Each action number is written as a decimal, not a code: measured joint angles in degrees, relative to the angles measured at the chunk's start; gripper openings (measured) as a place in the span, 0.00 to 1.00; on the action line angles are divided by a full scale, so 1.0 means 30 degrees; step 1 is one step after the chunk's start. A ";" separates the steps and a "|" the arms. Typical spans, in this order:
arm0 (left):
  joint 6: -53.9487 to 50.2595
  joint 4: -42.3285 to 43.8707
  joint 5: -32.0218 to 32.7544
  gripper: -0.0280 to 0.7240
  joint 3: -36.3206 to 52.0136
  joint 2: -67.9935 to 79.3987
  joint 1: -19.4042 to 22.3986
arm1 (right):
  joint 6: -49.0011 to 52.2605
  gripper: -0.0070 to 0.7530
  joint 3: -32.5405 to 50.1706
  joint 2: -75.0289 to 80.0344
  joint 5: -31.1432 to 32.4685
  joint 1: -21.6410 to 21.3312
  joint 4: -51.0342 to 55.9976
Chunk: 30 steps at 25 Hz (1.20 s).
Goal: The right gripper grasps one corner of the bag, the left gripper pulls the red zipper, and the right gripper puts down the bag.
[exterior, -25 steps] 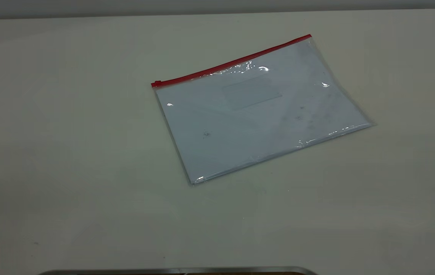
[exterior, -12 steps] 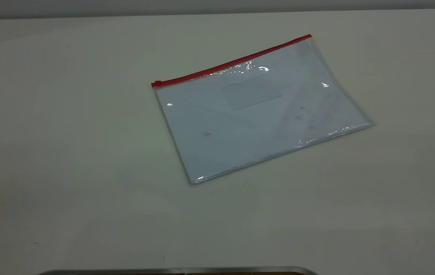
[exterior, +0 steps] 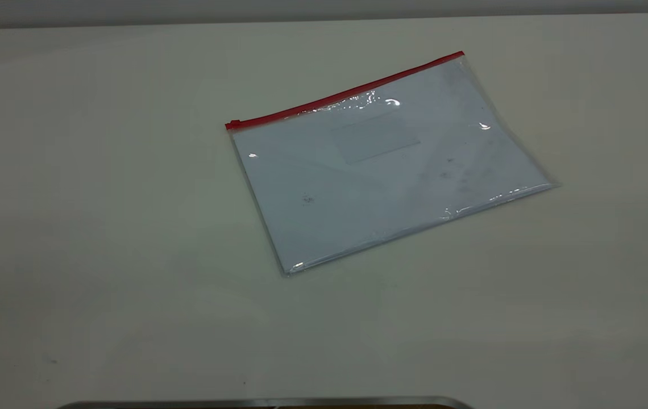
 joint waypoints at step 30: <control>-0.0083 0.0000 0.0000 0.73 0.0000 0.0000 0.0000 | 0.2324 0.74 0.0000 0.0000 -0.0134 0.1047 -0.1719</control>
